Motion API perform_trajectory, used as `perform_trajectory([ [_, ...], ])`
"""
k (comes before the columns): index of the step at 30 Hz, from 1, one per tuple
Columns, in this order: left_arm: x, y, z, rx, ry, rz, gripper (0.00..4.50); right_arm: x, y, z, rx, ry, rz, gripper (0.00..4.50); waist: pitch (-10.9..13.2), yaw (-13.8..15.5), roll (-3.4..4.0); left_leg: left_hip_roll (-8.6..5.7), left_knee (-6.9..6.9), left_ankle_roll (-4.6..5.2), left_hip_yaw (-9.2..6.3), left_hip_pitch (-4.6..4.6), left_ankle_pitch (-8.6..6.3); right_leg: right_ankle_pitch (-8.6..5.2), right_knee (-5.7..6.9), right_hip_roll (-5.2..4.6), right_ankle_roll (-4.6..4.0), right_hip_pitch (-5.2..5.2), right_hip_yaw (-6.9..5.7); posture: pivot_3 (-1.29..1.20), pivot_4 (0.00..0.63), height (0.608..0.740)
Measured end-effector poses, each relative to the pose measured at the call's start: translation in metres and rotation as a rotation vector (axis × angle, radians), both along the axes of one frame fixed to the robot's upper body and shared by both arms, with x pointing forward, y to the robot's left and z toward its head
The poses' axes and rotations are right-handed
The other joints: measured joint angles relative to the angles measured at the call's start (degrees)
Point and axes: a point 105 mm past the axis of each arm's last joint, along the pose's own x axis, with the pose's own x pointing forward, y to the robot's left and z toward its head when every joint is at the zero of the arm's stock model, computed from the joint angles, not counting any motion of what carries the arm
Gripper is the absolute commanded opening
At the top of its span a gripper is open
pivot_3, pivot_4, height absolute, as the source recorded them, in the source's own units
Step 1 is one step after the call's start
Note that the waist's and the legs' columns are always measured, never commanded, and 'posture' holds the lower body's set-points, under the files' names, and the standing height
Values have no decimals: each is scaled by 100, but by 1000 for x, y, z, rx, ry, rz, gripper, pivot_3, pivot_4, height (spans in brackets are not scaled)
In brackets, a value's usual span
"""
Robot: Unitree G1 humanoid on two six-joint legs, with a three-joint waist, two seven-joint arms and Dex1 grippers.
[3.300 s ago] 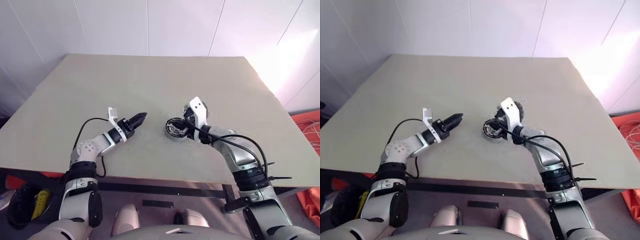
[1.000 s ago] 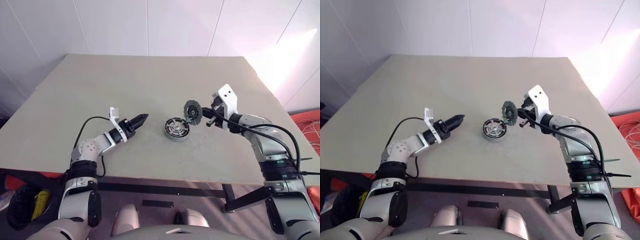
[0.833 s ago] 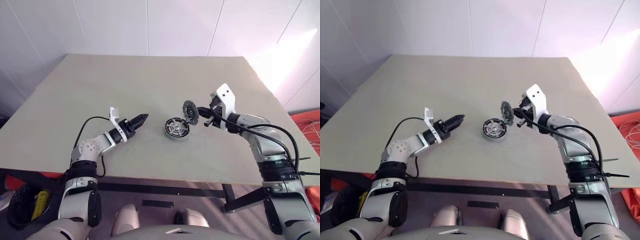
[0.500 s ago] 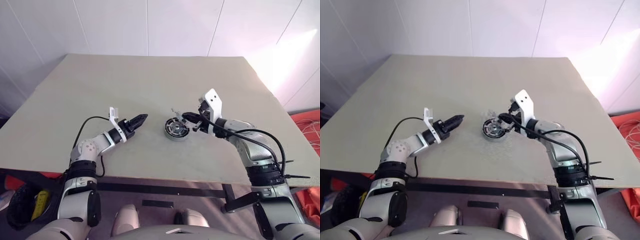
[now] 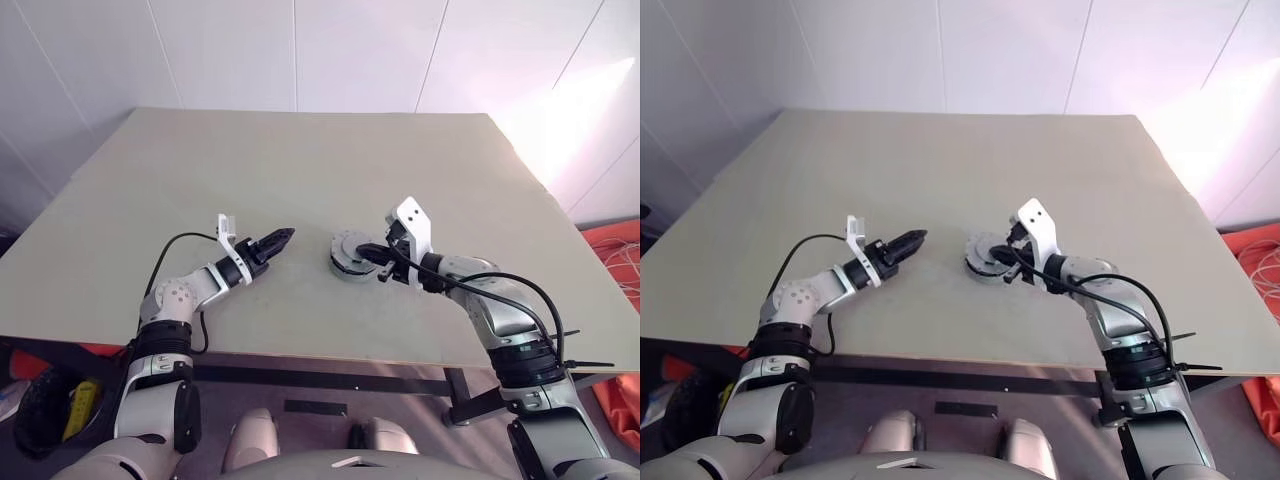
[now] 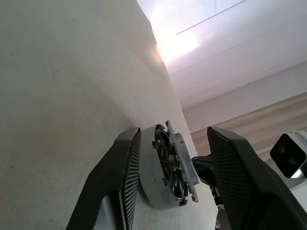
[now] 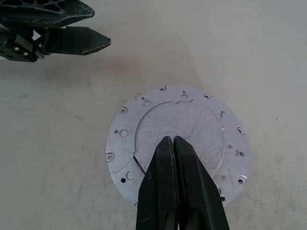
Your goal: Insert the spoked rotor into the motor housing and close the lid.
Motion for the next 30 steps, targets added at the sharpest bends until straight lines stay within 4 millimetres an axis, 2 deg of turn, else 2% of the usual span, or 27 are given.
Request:
perform_trajectory([
  [11, 2, 7, 0, 11, -1, 17, 2355, 1, 7, -8, 14, 5, 2, 0, 0, -3, 0, 1, -1, 0, 0, 2, 0, 0, 0, 0, 0, 1, 0, 0, 0, 740],
  [22, 2, 10, 0, 23, -3, 24, 2355, 1, 3, -8, 15, -8, 3, 0, 0, -2, -1, 0, -1, -1, -1, 12, 0, -4, 0, 0, 6, 13, 0, 0, 0, 740],
  [26, 2, 7, 0, 53, -14, 11, 2355, 5, -1, 4, 37, -33, -16, 0, 0, -1, -1, 0, -1, -1, -2, 3, 0, -1, 0, 0, 1, 3, 0, 0, 0, 740],
  [30, 0, -4, 2, 146, -65, -47, 2355, 15, -6, 30, 62, -118, -58, 0, 0, 0, -1, 0, -4, -2, -2, 0, 1, 0, 0, 0, 1, -2, 1, 0, 0, 740],
])
